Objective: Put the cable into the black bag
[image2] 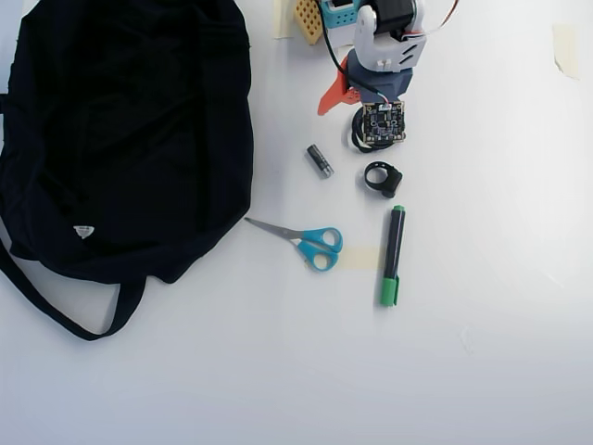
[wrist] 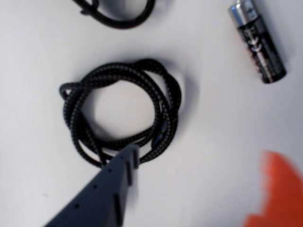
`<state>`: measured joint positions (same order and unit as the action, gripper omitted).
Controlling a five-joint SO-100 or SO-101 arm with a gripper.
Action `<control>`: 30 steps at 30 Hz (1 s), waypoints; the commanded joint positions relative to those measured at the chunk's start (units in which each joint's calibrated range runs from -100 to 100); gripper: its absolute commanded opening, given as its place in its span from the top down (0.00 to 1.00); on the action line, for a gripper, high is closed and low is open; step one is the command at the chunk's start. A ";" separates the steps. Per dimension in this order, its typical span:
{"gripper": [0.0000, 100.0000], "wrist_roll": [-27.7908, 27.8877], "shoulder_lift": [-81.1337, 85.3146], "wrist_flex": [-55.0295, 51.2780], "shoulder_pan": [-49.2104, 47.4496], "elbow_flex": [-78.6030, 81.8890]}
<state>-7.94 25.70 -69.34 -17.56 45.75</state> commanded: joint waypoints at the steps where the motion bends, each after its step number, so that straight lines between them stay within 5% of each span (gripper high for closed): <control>1: 0.48 -0.19 1.52 0.18 0.43 -0.20; 30: 0.48 -4.49 0.20 14.73 -1.51 9.05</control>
<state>-12.38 25.78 -56.12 -18.66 54.64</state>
